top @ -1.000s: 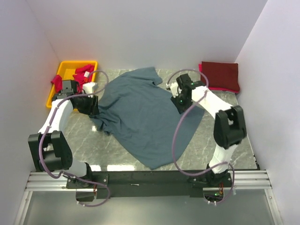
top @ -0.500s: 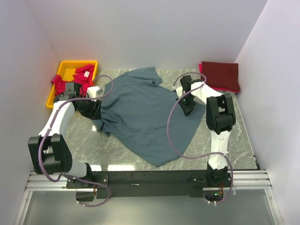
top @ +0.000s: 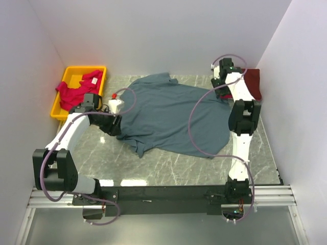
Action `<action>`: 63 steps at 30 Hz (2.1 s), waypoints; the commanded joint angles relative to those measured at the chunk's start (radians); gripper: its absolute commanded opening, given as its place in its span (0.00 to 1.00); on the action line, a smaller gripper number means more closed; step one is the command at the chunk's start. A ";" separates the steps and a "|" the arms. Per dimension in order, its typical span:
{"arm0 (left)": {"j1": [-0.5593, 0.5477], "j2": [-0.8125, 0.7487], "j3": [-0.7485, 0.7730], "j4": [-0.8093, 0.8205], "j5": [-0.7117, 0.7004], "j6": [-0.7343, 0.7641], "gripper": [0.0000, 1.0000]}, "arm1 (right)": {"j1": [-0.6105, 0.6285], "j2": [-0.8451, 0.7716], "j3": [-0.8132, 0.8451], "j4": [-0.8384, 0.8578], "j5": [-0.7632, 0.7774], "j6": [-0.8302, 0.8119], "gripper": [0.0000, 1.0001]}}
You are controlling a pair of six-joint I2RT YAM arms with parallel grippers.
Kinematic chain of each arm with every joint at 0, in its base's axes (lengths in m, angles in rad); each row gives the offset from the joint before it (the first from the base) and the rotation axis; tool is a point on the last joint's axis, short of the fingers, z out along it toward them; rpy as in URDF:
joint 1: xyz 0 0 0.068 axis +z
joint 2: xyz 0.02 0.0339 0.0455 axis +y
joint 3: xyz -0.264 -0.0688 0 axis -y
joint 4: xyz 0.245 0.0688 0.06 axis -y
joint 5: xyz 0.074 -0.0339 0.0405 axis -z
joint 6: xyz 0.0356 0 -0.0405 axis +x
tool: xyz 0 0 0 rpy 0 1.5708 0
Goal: Fold and stack the t-shirts
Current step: Flatten the tshirt out
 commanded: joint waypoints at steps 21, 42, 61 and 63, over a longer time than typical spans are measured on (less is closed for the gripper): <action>-0.132 -0.043 -0.086 0.225 0.161 -0.162 0.59 | 0.019 -0.802 -1.212 -0.061 -0.205 0.059 0.50; -0.131 -0.063 -0.134 0.235 0.100 -0.130 0.58 | 0.048 -0.509 -0.747 -0.187 -0.324 0.159 0.00; -0.120 -0.009 -0.102 0.222 0.131 -0.148 0.57 | 0.108 -0.518 -0.702 -0.017 -0.326 0.188 0.40; -0.120 -0.004 -0.089 0.219 0.126 -0.148 0.57 | 0.106 -0.477 -0.690 -0.013 -0.324 0.211 0.40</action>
